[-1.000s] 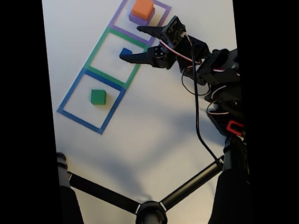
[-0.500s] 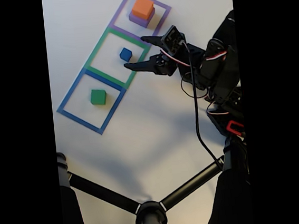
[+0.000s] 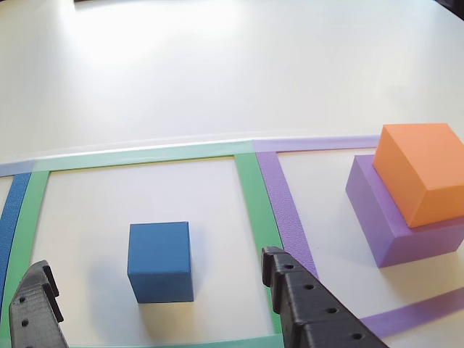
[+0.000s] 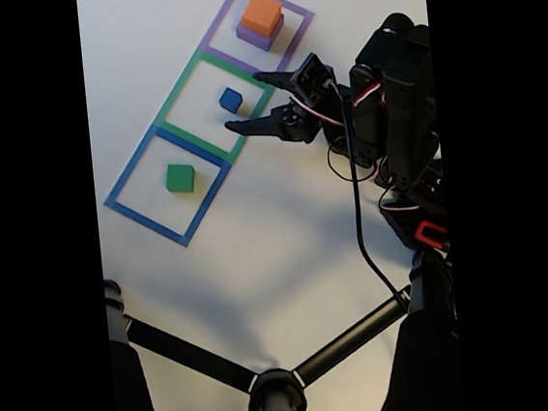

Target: Tower of hanoi

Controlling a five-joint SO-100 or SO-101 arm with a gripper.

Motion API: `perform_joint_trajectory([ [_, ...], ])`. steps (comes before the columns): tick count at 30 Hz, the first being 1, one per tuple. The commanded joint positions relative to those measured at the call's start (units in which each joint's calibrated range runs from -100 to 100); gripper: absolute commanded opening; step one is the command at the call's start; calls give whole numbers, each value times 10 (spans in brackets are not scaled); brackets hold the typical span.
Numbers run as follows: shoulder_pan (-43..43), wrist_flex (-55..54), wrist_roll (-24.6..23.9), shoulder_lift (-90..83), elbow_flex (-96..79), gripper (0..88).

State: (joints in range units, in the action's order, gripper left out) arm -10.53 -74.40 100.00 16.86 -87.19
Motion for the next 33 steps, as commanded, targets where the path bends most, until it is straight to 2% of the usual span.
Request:
perform_joint_trajectory([
  [1, 7, -12, 0, 15, 38, 335],
  [6, 8, -7, 0, 48, 87, 332],
  [33, 8, 6, 0, 86, 107, 311],
])
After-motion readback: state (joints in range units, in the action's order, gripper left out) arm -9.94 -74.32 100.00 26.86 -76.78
